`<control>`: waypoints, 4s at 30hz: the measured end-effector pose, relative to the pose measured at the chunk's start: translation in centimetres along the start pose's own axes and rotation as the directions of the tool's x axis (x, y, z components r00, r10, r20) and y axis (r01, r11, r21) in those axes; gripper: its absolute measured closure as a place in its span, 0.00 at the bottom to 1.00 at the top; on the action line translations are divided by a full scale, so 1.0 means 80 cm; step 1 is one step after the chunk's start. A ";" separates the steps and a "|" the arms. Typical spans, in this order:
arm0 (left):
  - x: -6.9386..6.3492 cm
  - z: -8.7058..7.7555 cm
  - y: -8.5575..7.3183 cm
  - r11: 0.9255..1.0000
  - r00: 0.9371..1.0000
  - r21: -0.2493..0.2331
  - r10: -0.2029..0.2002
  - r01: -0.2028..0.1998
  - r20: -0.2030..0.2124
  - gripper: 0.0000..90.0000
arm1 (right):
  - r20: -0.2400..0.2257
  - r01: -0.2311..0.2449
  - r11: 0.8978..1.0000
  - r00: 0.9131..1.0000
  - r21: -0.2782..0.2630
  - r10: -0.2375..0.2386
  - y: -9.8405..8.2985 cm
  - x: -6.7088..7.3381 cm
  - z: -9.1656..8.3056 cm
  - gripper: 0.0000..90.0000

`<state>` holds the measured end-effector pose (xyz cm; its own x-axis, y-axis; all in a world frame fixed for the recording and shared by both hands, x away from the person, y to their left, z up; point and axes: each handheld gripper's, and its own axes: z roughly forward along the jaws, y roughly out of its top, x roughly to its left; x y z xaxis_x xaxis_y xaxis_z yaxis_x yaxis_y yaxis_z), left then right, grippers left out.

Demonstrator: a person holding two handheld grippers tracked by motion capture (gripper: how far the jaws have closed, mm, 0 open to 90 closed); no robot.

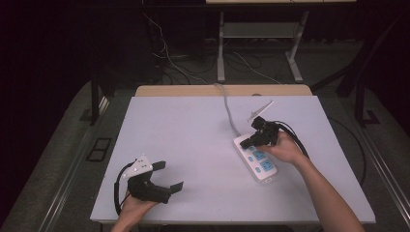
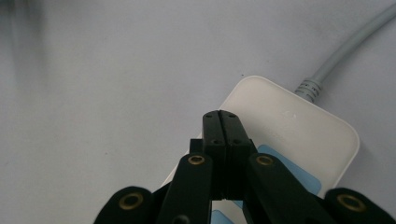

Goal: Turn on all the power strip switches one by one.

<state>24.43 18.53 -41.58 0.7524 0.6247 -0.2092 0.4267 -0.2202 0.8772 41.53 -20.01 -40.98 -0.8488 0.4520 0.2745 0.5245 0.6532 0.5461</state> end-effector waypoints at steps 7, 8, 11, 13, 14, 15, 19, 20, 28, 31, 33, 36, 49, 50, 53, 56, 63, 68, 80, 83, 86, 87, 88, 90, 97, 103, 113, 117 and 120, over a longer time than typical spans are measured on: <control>-0.001 0.001 0.000 1.000 1.000 0.003 0.001 -0.001 0.001 0.00 | 0.005 0.007 1.000 1.000 0.002 -0.007 -0.001 0.001 0.001 1.00; -0.001 0.001 0.000 1.000 1.000 0.002 0.001 -0.001 0.001 0.00 | 0.005 0.008 1.000 1.000 0.002 -0.008 -0.001 0.001 0.001 1.00; -0.001 0.001 0.000 1.000 1.000 0.002 0.000 0.000 0.001 0.00 | 0.004 0.011 1.000 1.000 0.002 -0.011 -0.001 0.000 0.002 1.00; -0.001 0.001 0.000 1.000 1.000 0.002 0.000 0.000 0.002 0.00 | 0.003 0.005 1.000 1.000 0.000 -0.005 -0.001 0.000 0.002 1.00; -0.001 0.002 0.000 1.000 1.000 0.002 0.000 0.000 0.002 0.00 | 0.002 0.005 1.000 1.000 -0.001 -0.005 -0.002 0.000 0.002 1.00; -0.002 0.001 0.000 1.000 1.000 0.002 0.000 0.000 0.003 0.00 | 0.000 0.002 1.000 1.000 -0.002 -0.002 -0.002 -0.001 0.003 1.00; -0.002 0.001 0.000 1.000 1.000 0.002 0.000 0.000 0.002 0.00 | -0.002 0.005 1.000 1.000 -0.005 -0.005 -0.003 -0.002 0.003 1.00; -0.001 0.001 0.000 1.000 1.000 0.003 -0.001 0.001 0.001 0.00 | -0.002 -0.002 1.000 1.000 -0.002 0.002 -0.003 -0.001 0.003 1.00; -0.005 0.003 0.000 1.000 1.000 0.002 0.000 0.000 0.006 0.00 | 0.008 -0.002 1.000 1.000 -0.012 0.003 -0.005 0.001 0.005 1.00; -0.005 0.003 0.000 1.000 1.000 0.002 0.000 0.000 0.006 0.00 | 0.003 -0.008 1.000 1.000 -0.030 0.008 -0.008 -0.001 0.004 1.00; -0.004 0.003 0.000 1.000 1.000 0.003 -0.001 0.001 0.006 0.00 | 0.001 -0.006 0.999 1.000 -0.035 0.006 -0.009 -0.001 0.004 1.00; -0.003 0.003 0.000 1.000 1.000 0.002 -0.002 0.002 0.005 0.00 | 0.008 0.004 1.000 1.000 -0.028 -0.004 -0.008 0.000 0.004 1.00; 0.001 0.001 -0.001 1.000 1.000 0.001 -0.005 0.005 0.001 0.00 | 0.001 -0.014 1.000 1.000 -0.022 0.014 -0.005 0.000 0.003 1.00; 0.001 0.001 0.000 1.000 1.000 0.001 -0.005 0.005 0.001 0.00 | 0.004 -0.010 1.000 1.000 -0.020 0.010 -0.005 0.001 0.003 1.00; 0.000 0.001 0.000 1.000 1.000 0.001 -0.005 0.005 0.001 0.00 | 0.005 -0.006 1.000 1.000 -0.013 0.006 -0.005 0.003 0.003 1.00; 0.000 0.001 0.000 1.000 1.000 0.000 -0.003 0.003 0.000 0.00 | 0.010 -0.003 1.000 1.000 -0.012 0.003 -0.005 0.003 0.001 1.00; -0.001 0.001 0.000 1.000 1.000 0.000 -0.004 0.004 0.002 0.00 | 0.031 0.000 0.999 1.000 -0.044 0.001 -0.006 0.007 -0.014 1.00; -0.002 0.001 0.000 1.000 1.000 -0.001 -0.002 0.002 0.004 0.00 | 0.055 -0.007 0.998 0.998 -0.058 0.011 -0.008 0.011 -0.027 0.92; -0.005 0.002 0.001 1.000 1.000 -0.007 0.001 -0.001 0.008 0.00 | 0.149 -0.027 0.988 0.988 -0.151 0.050 -0.020 0.027 -0.063 0.42; -0.005 0.001 0.002 1.000 1.000 -0.010 0.002 -0.002 0.011 0.00 | 0.170 -0.041 0.979 0.983 -0.198 0.075 -0.027 0.032 -0.072 0.28; -0.006 0.001 0.002 1.000 1.000 -0.013 0.002 -0.002 0.013 0.00 | 0.161 -0.079 0.970 0.980 -0.228 0.117 -0.035 0.037 -0.078 0.12; -0.006 0.001 0.002 1.000 1.000 -0.014 0.002 -0.002 0.013 0.00 | 0.164 -0.087 0.969 0.978 -0.232 0.127 -0.039 0.039 -0.079 0.09; -0.006 0.001 0.002 1.000 1.000 -0.014 0.003 -0.002 0.013 0.00 | 0.164 -0.091 0.968 0.978 -0.235 0.132 -0.042 0.040 -0.080 0.00; -0.006 0.001 0.002 1.000 1.000 -0.015 0.002 -0.002 0.012 0.00 | 0.164 -0.108 0.965 0.975 -0.240 0.150 -0.049 0.044 -0.082 0.00; -0.006 0.001 0.002 1.000 1.000 -0.019 0.000 0.000 0.011 0.00 | 0.162 -0.129 0.954 0.971 -0.271 0.177 -0.075 0.059 -0.091 0.00; -0.006 0.001 0.002 1.000 1.000 -0.019 0.000 0.000 0.010 0.00 | 0.158 -0.138 0.936 0.967 -0.325 0.198 -0.103 0.073 -0.098 0.00; -0.004 0.001 0.002 1.000 1.000 -0.018 -0.005 0.005 0.005 0.00 | 0.153 -0.178 0.893 0.953 -0.413 0.261 -0.155 0.093 -0.102 0.00; -0.003 0.001 0.001 1.000 1.000 -0.014 -0.006 0.006 0.000 0.00 | 0.152 -0.194 0.877 0.946 -0.439 0.285 -0.177 0.101 -0.098 0.00; -0.003 0.001 0.001 1.000 1.000 -0.013 -0.005 0.005 -0.002 0.00 | 0.150 -0.201 0.866 0.943 -0.459 0.298 -0.188 0.106 -0.095 0.00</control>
<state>24.34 18.32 -41.49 0.7491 0.6273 -0.2128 0.4241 -0.2074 0.8816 25.89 -30.62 -40.84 -0.6339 0.7117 0.3028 0.5933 0.1963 0.7806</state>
